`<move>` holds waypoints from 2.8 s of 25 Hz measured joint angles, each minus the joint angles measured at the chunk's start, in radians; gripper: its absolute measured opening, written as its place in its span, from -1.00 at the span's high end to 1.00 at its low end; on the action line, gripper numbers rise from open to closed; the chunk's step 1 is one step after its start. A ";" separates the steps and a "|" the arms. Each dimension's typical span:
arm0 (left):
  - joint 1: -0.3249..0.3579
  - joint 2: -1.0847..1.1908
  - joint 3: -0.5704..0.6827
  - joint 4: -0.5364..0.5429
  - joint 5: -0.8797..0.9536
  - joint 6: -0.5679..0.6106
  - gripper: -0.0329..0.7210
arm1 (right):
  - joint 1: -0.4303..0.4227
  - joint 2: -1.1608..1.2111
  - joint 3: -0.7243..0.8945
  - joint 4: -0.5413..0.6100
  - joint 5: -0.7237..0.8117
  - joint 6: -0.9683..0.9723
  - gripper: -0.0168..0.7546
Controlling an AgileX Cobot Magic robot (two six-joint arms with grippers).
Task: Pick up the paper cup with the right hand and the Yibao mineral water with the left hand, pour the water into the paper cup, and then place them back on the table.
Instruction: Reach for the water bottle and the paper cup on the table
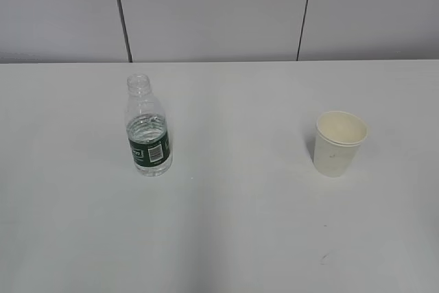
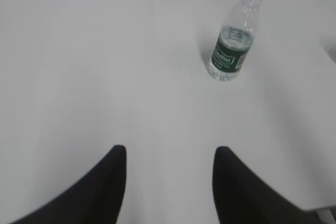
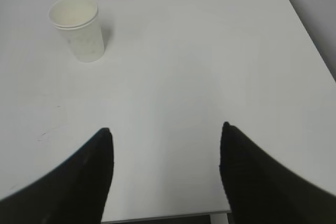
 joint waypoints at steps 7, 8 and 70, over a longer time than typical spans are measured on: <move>0.000 0.081 -0.013 0.053 -0.248 0.000 0.00 | 0.000 0.118 -0.017 0.000 -0.187 0.000 -0.34; 0.000 0.114 -0.013 0.053 -0.291 0.000 0.00 | 0.000 0.143 -0.017 0.000 -0.220 0.000 -0.34; -0.007 1.174 0.353 0.455 -1.864 -0.218 0.00 | -0.001 1.722 0.375 -0.063 -2.278 0.009 -0.34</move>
